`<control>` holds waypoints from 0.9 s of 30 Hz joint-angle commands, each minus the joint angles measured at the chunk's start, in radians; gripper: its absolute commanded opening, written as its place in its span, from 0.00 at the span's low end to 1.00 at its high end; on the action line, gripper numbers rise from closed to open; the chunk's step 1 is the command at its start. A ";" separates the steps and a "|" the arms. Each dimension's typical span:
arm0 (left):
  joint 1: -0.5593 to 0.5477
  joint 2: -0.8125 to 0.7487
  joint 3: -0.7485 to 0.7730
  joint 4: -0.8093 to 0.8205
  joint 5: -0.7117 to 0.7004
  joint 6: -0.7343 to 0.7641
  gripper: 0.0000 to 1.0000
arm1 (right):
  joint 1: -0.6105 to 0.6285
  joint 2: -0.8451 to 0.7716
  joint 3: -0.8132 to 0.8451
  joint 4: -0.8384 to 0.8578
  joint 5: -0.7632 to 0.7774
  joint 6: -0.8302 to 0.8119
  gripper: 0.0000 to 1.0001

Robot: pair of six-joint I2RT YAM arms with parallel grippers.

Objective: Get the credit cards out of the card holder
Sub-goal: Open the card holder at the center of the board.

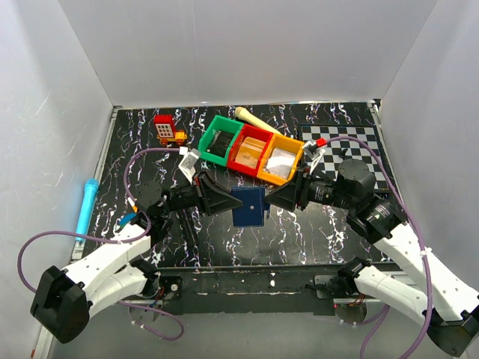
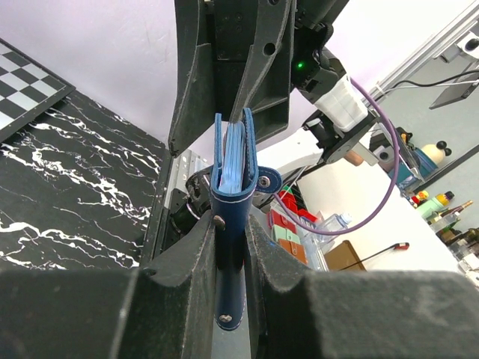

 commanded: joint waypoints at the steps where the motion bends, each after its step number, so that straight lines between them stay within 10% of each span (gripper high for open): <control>1: 0.007 0.000 -0.005 0.054 0.015 -0.012 0.00 | -0.004 0.002 -0.003 0.098 -0.059 0.029 0.51; 27: 0.020 -0.009 -0.005 0.062 0.023 -0.027 0.00 | -0.018 -0.004 -0.012 0.124 -0.085 0.040 0.55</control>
